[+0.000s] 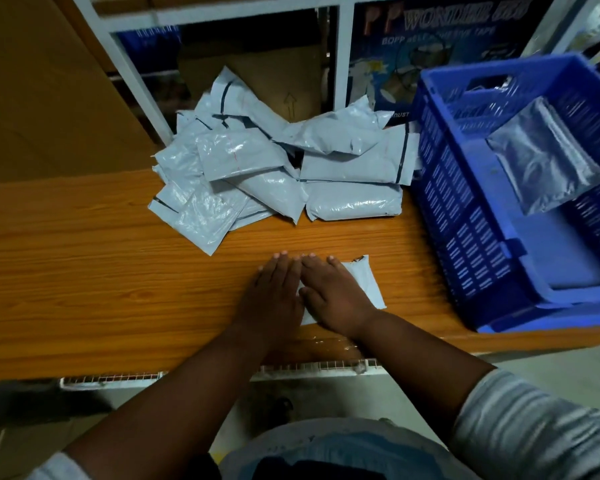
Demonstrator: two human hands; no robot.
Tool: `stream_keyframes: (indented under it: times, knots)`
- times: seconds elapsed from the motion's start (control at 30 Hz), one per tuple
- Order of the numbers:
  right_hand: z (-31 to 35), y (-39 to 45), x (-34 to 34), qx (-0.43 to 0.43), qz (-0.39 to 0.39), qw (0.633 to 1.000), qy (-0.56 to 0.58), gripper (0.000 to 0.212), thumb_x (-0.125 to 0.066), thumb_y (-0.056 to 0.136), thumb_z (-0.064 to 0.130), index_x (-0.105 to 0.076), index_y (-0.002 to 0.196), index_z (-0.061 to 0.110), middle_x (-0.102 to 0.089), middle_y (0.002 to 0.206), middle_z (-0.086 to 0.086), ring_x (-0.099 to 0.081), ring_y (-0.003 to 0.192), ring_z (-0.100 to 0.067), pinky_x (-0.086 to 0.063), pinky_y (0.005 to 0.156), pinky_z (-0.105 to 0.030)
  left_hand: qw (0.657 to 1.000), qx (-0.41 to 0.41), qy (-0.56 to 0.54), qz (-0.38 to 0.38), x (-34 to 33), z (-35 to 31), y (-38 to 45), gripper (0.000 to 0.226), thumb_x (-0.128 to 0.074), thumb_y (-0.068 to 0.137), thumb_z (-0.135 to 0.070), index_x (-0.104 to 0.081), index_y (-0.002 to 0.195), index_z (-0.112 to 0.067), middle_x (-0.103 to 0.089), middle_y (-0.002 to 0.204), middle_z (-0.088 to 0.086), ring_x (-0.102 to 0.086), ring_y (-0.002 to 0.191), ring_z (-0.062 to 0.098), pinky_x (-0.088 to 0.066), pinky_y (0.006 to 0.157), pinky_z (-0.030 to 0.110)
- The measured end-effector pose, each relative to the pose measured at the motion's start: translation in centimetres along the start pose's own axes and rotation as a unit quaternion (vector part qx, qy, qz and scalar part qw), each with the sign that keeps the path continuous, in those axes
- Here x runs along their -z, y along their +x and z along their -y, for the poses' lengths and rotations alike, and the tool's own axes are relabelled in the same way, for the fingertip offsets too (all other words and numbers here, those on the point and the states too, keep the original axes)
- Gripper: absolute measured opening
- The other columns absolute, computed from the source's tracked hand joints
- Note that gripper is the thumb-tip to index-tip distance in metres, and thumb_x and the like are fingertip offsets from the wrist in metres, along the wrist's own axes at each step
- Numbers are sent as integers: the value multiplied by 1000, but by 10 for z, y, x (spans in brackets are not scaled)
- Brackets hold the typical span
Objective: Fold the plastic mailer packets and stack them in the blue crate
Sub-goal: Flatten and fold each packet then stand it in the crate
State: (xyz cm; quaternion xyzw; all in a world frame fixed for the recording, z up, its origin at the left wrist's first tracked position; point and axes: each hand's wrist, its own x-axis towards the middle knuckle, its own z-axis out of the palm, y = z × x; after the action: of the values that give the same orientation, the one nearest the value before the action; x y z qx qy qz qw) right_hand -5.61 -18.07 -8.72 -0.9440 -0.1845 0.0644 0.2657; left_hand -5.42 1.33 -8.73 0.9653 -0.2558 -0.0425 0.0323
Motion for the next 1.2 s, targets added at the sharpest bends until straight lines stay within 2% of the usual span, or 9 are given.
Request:
stream_keyframes:
  times: [0.1,0.23,0.4,0.53,0.7,0.8,0.87,1.03,1.2]
  knots:
    - [-1,-1,12,12,17,1000,-15,60,-44,100,35,-45,159,22,-40,167,-6,-26,160,-28,-16,130,-58,1000,-1,7,2,-11,-2,-11,78,-34,105,-51,-19,170,-11,-12,178,16,-11,165,35,-22,128,61]
    - [-1,-11,9,59,8,959,-276,68,-37,105,48,-40,163,14,-35,171,-12,-22,162,-32,-13,129,-64,999,2,33,20,-2,-4,-10,82,-25,105,-59,-15,171,-11,-1,179,17,1,165,38,-9,130,61]
    - [-10,-19,-6,42,3,963,-266,69,-18,114,53,-17,171,14,-12,178,-11,-4,166,-28,-11,130,-58,999,-5,38,-1,-16,1,-9,81,-32,103,-56,-21,170,-13,-11,178,18,-8,165,37,-14,129,61]
    - [-17,-15,-9,41,-1,976,-214,69,-22,113,55,-17,171,19,-10,179,-6,-2,166,-25,-9,131,-57,1000,-2,19,-5,-22,3,-5,80,-39,101,-52,-27,169,-12,-16,177,19,-14,164,38,-19,128,61]
    - [-26,-13,1,29,-14,999,-41,65,-31,111,51,-32,168,20,-23,176,0,-9,165,-14,-9,133,-49,998,27,34,49,-4,-10,-3,83,-31,104,-55,-5,171,-14,7,179,15,5,165,36,-8,130,61]
    - [-29,-12,12,-15,-31,991,131,62,-40,108,44,-37,166,23,-27,175,4,-11,164,-8,-2,134,-36,999,39,12,1,7,-30,5,82,-30,105,-57,-13,171,-10,-4,179,15,-1,166,35,-8,131,60]
    - [-30,-12,19,-27,-49,986,159,59,-44,108,36,-38,165,23,-29,174,2,-13,164,-11,-2,134,-36,1000,10,-12,-9,-1,-42,6,80,-31,104,-56,-20,170,-12,-12,179,11,-4,166,30,-9,132,59]
    - [-43,-39,17,40,-12,982,-184,64,-27,113,45,-25,169,15,-17,178,-10,-8,166,-27,-12,133,-54,1000,-9,-4,-23,-17,-43,5,77,-41,102,-56,-34,167,-14,-24,176,11,-18,164,32,-17,128,64]
    - [-51,-50,10,-1,8,984,-179,69,-22,114,56,-9,172,21,5,180,-7,9,166,-28,-3,133,-50,999,-17,8,-42,-21,-41,6,79,-39,103,-59,-30,168,-17,-22,177,11,-18,164,34,-16,129,64]
